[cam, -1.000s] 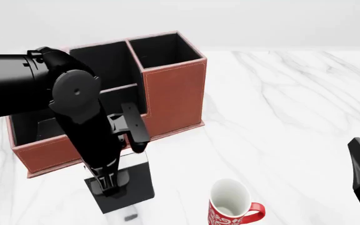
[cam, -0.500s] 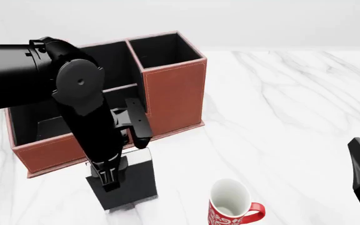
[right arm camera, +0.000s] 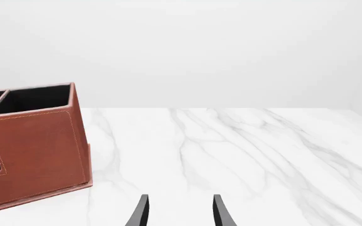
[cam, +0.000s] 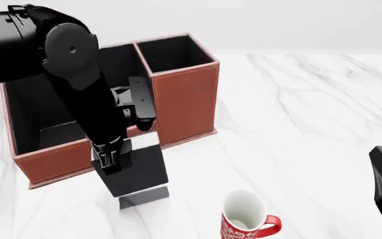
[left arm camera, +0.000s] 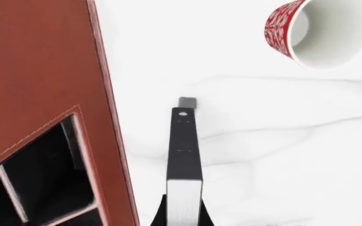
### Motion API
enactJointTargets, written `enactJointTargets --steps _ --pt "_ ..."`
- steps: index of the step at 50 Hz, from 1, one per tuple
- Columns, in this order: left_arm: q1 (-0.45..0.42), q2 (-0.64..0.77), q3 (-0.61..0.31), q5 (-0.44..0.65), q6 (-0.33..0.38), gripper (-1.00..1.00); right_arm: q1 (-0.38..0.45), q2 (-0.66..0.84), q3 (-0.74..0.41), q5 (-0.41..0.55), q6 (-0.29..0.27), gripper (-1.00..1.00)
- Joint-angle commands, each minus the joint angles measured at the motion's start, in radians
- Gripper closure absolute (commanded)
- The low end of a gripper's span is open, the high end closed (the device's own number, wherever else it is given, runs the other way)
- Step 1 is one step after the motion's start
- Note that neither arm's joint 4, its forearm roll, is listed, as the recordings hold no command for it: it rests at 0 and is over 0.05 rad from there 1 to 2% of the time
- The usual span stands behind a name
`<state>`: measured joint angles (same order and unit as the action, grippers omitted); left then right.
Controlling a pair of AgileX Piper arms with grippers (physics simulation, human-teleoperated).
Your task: Pick up the book and place it in the front compartment of the caddy.
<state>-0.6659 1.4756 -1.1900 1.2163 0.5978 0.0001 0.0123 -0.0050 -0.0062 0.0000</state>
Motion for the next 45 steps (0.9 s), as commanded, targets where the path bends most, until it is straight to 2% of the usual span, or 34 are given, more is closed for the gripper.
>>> enactJointTargets --steps 1,2,5,6,7,9,11,15,16,20,21,22,24,26,29,31,33,34,36,41,45 --pt "0.081 -0.018 -0.047 0.004 0.093 1.00 0.000 -0.002 0.001 0.001 0.000 -1.00" --pt "0.126 -0.030 -0.040 0.004 0.140 1.00 0.000 -0.002 0.001 0.001 0.000 -1.00" --pt "0.126 -0.028 -0.052 0.004 0.138 1.00 0.000 -0.002 0.001 0.001 0.000 -1.00" --pt "0.193 -0.046 -0.055 0.004 0.205 1.00 0.000 -0.002 0.001 0.001 0.000 -1.00" --pt "0.211 -0.052 -0.066 0.004 0.226 1.00 0.000 -0.002 0.001 0.001 0.000 -1.00" --pt "0.217 -0.053 -0.064 0.004 0.232 1.00 0.000 -0.002 0.001 0.001 0.000 -1.00" --pt "0.270 -0.072 -0.058 0.004 0.286 1.00 0.000 -0.002 0.001 0.001 0.000 -1.00" --pt "0.311 -0.093 -0.069 0.004 0.334 1.00 0.000 -0.002 0.001 0.001 0.000 -1.00" --pt "0.351 -0.110 -0.069 0.004 0.375 1.00 0.000 -0.002 0.001 0.001 0.000 -1.00" --pt "0.396 -0.134 -0.086 0.004 0.422 1.00 0.000 -0.002 0.001 0.001 0.000 -1.00" --pt "0.396 -0.134 -0.086 0.004 0.422 1.00 0.000 -0.002 0.001 0.001 0.000 -1.00" --pt "0.324 -0.110 -0.120 0.004 0.360 1.00 0.000 -0.002 0.001 0.001 0.000 -1.00" --pt "0.299 -0.100 -0.134 0.004 0.334 1.00 0.000 -0.002 0.001 0.001 0.000 -1.00" --pt "0.420 -0.153 -0.118 0.004 0.450 1.00 0.000 -0.002 0.001 0.001 0.000 -1.00" --pt "0.391 -0.142 -0.125 0.004 0.425 1.00 0.000 -0.002 0.001 0.001 0.000 -1.00" --pt "0.425 -0.156 -0.128 0.004 0.459 1.00 0.000 -0.002 0.001 0.001 0.000 -1.00" --pt "0.425 -0.149 -0.172 0.004 0.448 1.00 0.000 -0.002 0.001 0.001 0.000 -1.00" --pt "0.449 -0.160 -0.162 0.004 0.478 1.00 0.000 -0.002 0.001 0.001 0.000 -1.00" --pt "0.437 -0.149 -0.196 0.004 0.460 1.00 0.000 -0.002 0.001 0.001 0.000 -1.00" --pt "0.482 -0.160 -0.217 0.004 0.500 1.00 0.000 -0.002 0.001 0.001 0.000 -1.00" --pt "0.486 -0.150 -0.262 0.004 0.495 1.00 0.000 -0.002 0.001 0.001 0.000 -1.00"
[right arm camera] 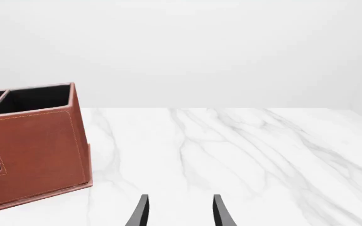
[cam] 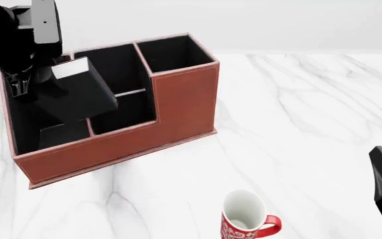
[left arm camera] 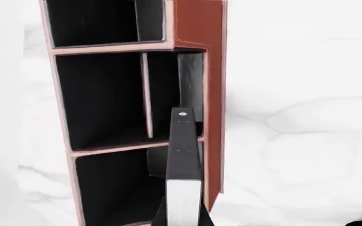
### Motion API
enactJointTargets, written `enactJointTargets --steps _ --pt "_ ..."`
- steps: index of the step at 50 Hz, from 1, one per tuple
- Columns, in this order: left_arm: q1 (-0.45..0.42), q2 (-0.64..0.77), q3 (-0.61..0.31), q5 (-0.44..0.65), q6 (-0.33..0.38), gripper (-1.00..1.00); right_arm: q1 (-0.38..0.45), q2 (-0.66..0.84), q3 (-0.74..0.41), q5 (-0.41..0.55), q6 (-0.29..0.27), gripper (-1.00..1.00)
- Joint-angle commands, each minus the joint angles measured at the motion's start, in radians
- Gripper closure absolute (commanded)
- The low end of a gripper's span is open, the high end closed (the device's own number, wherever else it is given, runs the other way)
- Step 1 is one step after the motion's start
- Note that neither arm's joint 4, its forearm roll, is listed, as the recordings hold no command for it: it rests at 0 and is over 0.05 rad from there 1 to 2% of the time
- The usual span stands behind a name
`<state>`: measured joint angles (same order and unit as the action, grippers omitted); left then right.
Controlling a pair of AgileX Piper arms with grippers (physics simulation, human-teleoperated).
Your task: Pick up the book and place it in the front compartment of the caddy.
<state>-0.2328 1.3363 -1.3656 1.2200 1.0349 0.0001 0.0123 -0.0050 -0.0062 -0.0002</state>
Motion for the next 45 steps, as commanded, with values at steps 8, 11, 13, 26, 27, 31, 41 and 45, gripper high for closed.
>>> enactJointTargets --steps 8,11,13,26,27,31,41,45 --pt "0.032 0.024 -0.166 0.000 0.036 1.00 0.000 -0.002 0.001 0.001 0.000 -1.00" --pt "0.035 0.037 -0.203 0.000 0.040 1.00 0.000 -0.002 0.001 0.001 0.000 -1.00" --pt "0.034 0.042 -0.215 0.000 0.040 1.00 0.000 -0.002 0.001 0.001 0.000 -1.00" --pt "0.053 0.081 -0.270 0.000 0.043 1.00 0.000 -0.002 0.001 0.001 0.000 -1.00" --pt "0.067 0.079 -0.268 0.000 0.058 1.00 0.000 -0.002 0.001 0.001 0.000 -1.00" --pt "0.044 0.110 -0.294 0.000 0.043 1.00 0.000 -0.002 0.001 0.001 0.000 -1.00" --pt "0.050 0.154 -0.333 0.000 0.049 1.00 0.000 -0.002 0.001 0.001 0.000 -1.00" --pt "0.045 0.175 -0.354 0.000 0.039 1.00 0.000 -0.002 0.001 0.001 0.001 -1.00"
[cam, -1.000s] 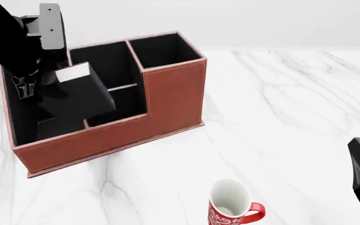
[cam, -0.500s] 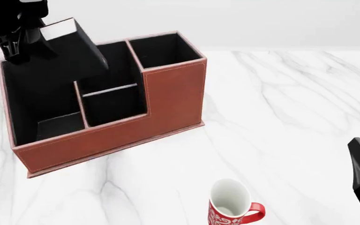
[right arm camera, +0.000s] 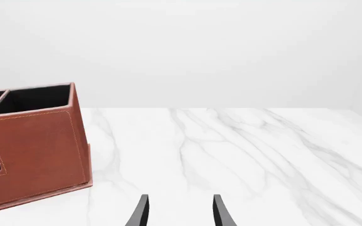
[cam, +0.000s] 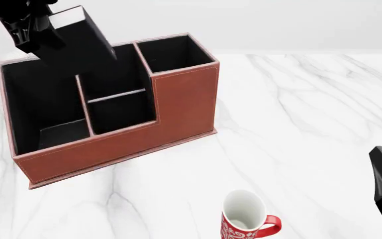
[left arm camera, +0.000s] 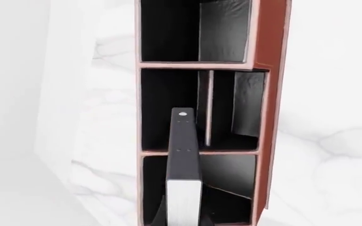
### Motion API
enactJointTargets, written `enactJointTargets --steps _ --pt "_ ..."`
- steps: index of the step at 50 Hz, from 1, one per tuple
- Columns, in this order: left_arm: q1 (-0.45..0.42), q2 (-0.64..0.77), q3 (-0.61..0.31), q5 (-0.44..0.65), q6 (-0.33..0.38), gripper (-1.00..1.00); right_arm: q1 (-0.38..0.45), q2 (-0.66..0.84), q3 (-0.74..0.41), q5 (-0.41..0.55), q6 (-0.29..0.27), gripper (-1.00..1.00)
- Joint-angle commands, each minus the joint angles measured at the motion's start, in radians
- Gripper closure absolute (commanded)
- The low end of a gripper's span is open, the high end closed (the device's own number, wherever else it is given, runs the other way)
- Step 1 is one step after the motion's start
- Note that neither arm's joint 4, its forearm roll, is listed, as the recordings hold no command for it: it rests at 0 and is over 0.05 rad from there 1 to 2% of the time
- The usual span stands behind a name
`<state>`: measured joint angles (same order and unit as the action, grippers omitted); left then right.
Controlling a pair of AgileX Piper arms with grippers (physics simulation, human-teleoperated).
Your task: Pick up the book and place it in the front compartment of the caddy.
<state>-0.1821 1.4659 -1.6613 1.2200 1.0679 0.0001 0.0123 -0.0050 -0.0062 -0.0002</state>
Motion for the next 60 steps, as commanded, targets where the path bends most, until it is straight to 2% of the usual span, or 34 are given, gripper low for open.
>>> enactJointTargets --steps 1,14,15,17,19,24,26,39,40,41,42,44,45,51,53,58,59,60 --pt "-0.002 0.046 -0.058 0.000 0.011 1.00 0.000 -0.002 0.001 0.001 0.000 -1.00" --pt "-0.021 0.099 -0.116 0.000 0.002 1.00 0.000 -0.002 0.001 0.001 0.000 -1.00" --pt "-0.038 0.109 -0.120 0.000 -0.014 1.00 0.000 -0.002 0.001 0.001 0.000 -1.00" --pt "-0.021 0.108 -0.124 0.000 0.003 1.00 0.000 -0.002 0.001 0.001 0.000 -1.00" --pt "-0.061 0.127 -0.133 0.000 -0.034 1.00 0.000 -0.002 0.001 0.001 0.000 -1.00" --pt "-0.015 0.121 -0.131 0.000 0.011 1.00 0.000 -0.002 0.001 0.001 0.000 -1.00" --pt "-0.035 0.130 -0.139 0.000 -0.009 1.00 0.000 -0.002 0.001 0.001 0.000 -1.00" --pt "-0.020 0.140 -0.135 0.000 0.006 1.00 0.000 -0.002 0.001 0.001 0.000 -1.00" --pt "-0.040 0.150 -0.140 0.000 -0.016 1.00 0.000 -0.002 0.001 0.001 0.000 -1.00" --pt "-0.020 0.148 -0.134 0.000 0.003 1.00 0.000 -0.002 0.001 0.001 0.000 -1.00" --pt "-0.054 0.162 -0.139 0.000 -0.032 1.00 0.000 -0.002 0.001 0.001 0.000 -1.00" --pt "-0.049 0.164 -0.142 0.000 -0.027 1.00 0.000 -0.003 0.001 0.001 0.000 -1.00" --pt "-0.014 0.158 -0.133 0.000 0.005 1.00 0.000 -0.002 0.001 0.001 0.000 -1.00" --pt "-0.033 0.182 -0.142 0.000 -0.018 1.00 0.000 -0.006 0.001 0.005 0.000 -1.00" --pt "-0.012 0.180 -0.139 0.000 0.002 1.00 0.000 -0.005 0.001 0.004 0.000 -1.00" --pt "-0.018 0.195 -0.137 0.000 -0.010 1.00 0.000 -0.004 0.001 0.003 0.000 -1.00" --pt "-0.038 0.205 -0.140 0.000 -0.034 1.00 0.000 -0.004 0.001 0.003 0.000 -1.00" --pt "-0.025 0.202 -0.134 0.000 -0.020 1.00 0.000 -0.004 0.001 0.002 0.000 -1.00"
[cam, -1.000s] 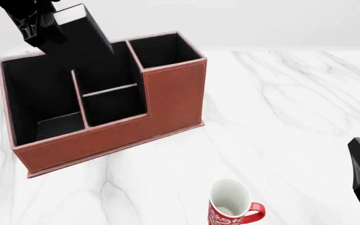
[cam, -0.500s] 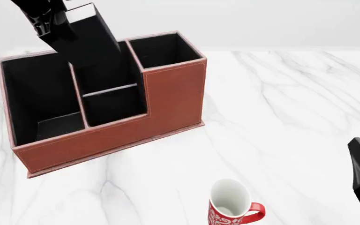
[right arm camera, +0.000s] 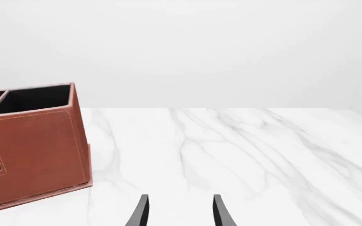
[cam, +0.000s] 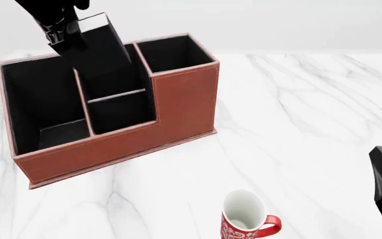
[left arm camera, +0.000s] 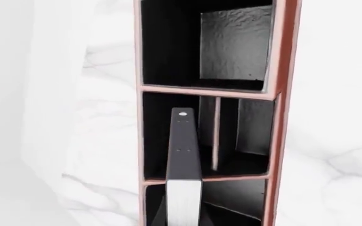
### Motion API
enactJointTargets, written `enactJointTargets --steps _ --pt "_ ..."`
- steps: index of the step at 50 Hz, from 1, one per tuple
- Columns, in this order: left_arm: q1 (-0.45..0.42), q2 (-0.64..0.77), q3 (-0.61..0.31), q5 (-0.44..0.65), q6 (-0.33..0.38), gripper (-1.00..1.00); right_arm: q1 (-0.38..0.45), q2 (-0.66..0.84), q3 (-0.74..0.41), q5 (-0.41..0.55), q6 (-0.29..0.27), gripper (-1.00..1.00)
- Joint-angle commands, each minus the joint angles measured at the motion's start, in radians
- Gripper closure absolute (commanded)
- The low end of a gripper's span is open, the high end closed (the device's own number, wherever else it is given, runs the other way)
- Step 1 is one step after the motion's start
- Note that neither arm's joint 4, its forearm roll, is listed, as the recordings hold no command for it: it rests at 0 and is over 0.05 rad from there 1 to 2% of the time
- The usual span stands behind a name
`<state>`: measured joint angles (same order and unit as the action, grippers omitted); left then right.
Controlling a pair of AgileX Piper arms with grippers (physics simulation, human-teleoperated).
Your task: Pick up the book and place it in the front compartment of the caddy.
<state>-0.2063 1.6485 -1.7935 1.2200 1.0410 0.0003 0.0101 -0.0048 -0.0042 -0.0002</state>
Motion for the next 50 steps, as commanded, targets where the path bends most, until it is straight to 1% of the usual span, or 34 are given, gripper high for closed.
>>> enactJointTargets --steps 1,3,4,7,8,9,10,12,15,16,17,18,23,24,26,29,32,35,37,41,46,48,50 --pt "0.009 0.019 -0.004 0.000 0.013 1.00 0.000 -0.001 0.001 0.000 0.000 -1.00" --pt "0.017 0.021 0.000 0.000 0.019 1.00 0.000 -0.002 0.001 0.001 0.000 -1.00" --pt "-0.018 0.033 -0.004 0.000 -0.020 1.00 0.000 -0.002 0.001 0.001 0.000 -1.00" --pt "0.020 0.029 0.000 0.000 0.015 1.00 0.000 -0.002 0.001 0.001 0.000 -1.00" --pt "-0.001 0.038 0.004 0.000 -0.009 1.00 0.000 -0.002 0.001 0.001 0.000 -1.00" --pt "-0.005 0.042 0.004 0.000 -0.014 1.00 0.000 -0.002 0.001 0.001 0.000 -1.00" --pt "0.011 0.045 -0.002 0.000 -0.004 1.00 0.000 -0.002 0.001 0.001 0.000 -1.00" --pt "0.014 0.046 -0.002 0.000 -0.004 1.00 0.000 -0.002 0.001 0.001 0.000 -1.00" --pt "-0.002 0.054 -0.004 0.000 -0.022 1.00 0.000 -0.002 0.000 0.002 0.000 -1.00" --pt "0.016 0.053 0.001 0.000 -0.008 1.00 0.000 -0.002 0.000 0.002 0.000 -1.00" --pt "0.016 0.053 0.001 0.000 -0.007 1.00 0.000 -0.002 0.000 0.002 0.000 -1.00" --pt "0.006 0.060 0.001 0.000 -0.021 1.00 0.000 -0.002 0.000 0.002 0.000 -1.00" --pt "0.010 0.074 0.000 0.000 -0.024 1.00 0.000 -0.001 0.000 0.001 0.000 -1.00" --pt "-0.006 0.083 0.000 0.000 -0.045 1.00 0.000 -0.001 0.000 0.000 0.000 -1.00" --pt "0.013 0.083 -0.004 0.000 -0.027 1.00 0.000 0.000 0.000 -0.001 0.000 -1.00" --pt "0.029 0.091 -0.013 0.000 -0.022 1.00 0.000 0.002 0.000 -0.002 0.000 -1.00" --pt "0.067 0.088 -0.008 0.000 0.012 1.00 0.000 0.003 0.000 -0.004 0.000 -1.00" --pt "0.061 0.096 -0.011 0.000 0.001 1.00 0.000 0.004 0.000 -0.004 0.000 -1.00" --pt "0.078 0.099 -0.013 0.000 0.011 1.00 0.000 0.005 0.000 -0.005 0.000 -1.00" --pt "0.082 0.112 -0.018 0.000 0.004 1.00 0.000 0.008 0.000 -0.008 0.000 -1.00" --pt "0.104 0.116 -0.018 0.000 0.016 1.00 0.000 0.010 0.000 -0.010 0.000 -1.00" --pt "0.072 0.127 -0.014 0.000 -0.015 1.00 0.000 0.010 0.000 -0.011 0.000 -1.00" --pt "0.094 0.127 -0.018 0.000 0.007 1.00 0.000 0.009 0.000 -0.010 0.000 -1.00"
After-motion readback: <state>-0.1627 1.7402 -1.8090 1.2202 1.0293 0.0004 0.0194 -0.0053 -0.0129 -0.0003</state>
